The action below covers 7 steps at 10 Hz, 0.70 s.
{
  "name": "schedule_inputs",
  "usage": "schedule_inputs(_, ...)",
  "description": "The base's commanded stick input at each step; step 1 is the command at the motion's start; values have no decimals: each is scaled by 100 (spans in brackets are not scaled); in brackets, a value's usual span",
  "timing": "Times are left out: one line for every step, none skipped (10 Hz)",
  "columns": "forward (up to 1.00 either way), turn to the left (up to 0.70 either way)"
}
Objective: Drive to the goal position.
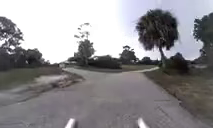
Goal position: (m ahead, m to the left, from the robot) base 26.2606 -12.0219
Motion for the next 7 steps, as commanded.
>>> schedule_inputs(100,0)
schedule_inputs(100,0)
schedule_inputs(100,-15)
schedule_inputs(100,-40)
schedule_inputs(100,-40)
schedule_inputs(100,-40)
schedule_inputs(100,-26)
